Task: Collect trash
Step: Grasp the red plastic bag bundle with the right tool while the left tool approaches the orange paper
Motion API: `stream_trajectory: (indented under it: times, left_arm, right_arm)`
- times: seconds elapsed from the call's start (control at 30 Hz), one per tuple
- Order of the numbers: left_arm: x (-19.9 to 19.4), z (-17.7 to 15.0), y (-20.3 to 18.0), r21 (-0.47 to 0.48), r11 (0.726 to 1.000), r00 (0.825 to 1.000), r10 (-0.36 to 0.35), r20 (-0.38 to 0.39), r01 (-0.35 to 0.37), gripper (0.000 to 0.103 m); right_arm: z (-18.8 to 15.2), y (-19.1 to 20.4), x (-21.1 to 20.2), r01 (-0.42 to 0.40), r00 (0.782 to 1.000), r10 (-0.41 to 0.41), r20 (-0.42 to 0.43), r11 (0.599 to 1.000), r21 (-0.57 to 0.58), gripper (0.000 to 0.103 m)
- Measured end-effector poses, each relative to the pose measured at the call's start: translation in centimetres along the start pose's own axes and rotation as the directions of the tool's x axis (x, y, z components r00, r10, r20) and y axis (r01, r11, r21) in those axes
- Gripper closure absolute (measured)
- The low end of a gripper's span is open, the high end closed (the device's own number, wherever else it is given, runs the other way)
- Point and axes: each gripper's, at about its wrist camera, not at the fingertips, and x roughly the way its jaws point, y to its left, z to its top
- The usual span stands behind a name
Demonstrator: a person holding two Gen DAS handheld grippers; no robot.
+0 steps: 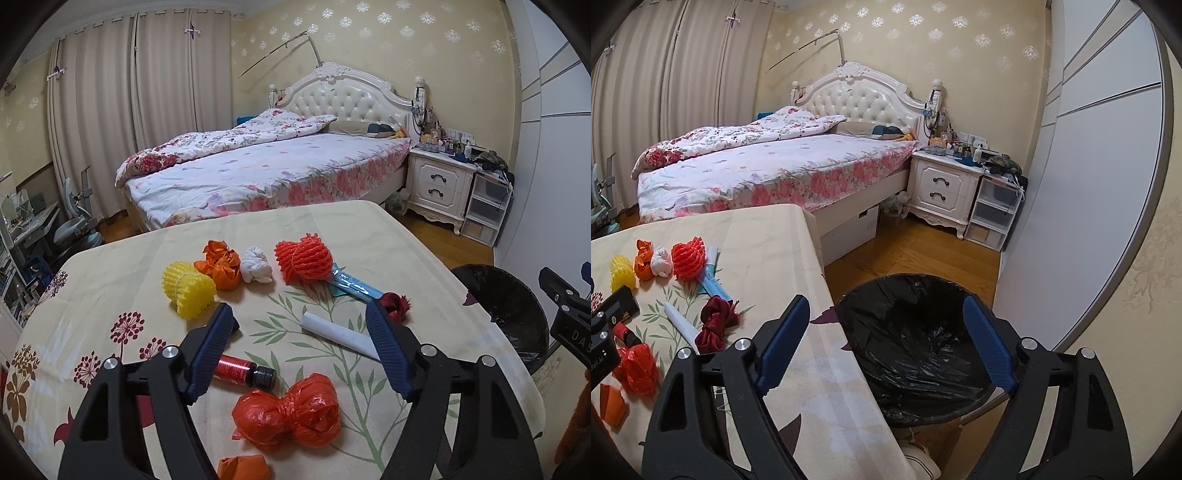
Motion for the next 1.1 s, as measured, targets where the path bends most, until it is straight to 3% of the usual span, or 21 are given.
stream_trajectory:
  times: [0.2, 0.33, 0.53, 0.7, 1.1]
  left_arm:
    - [-1.2, -1.1, 2.1, 0.0, 1.0, 1.0, 0.019, -0.013, -0.019, 0.031]
    - [-1.8, -2.1, 3.7, -0.014, 0.999, 0.998, 0.045, -0.039, -0.045, 0.032]
    - [-1.9, -3.6, 5.6, -0.043, 0.996, 0.993, 0.07, -0.094, -0.075, 0.04]
    - [-1.7, -4.2, 5.8, -0.073, 0.996, 0.992, 0.048, -0.119, -0.057, 0.039]
    - [-1.5, -5.1, 6.7, -0.091, 0.994, 0.989, 0.042, -0.141, -0.055, 0.028]
  right_arm:
    - [-0.3, 0.6, -0.2, -0.034, 0.999, 0.034, -0.009, 0.999, -0.016, 0.03]
    - [-0.8, 1.2, -0.1, -0.07, 0.997, 0.069, -0.035, 0.997, -0.021, 0.044]
    - [-1.3, 2.1, -0.5, -0.111, 0.993, 0.11, -0.045, 0.993, -0.032, 0.043]
    - [-1.5, 2.5, -0.7, -0.131, 0.99, 0.13, -0.051, 0.991, -0.03, 0.027]
    - [-2.1, 3.7, -1.0, -0.162, 0.985, 0.158, -0.074, 0.985, -0.055, 0.027]
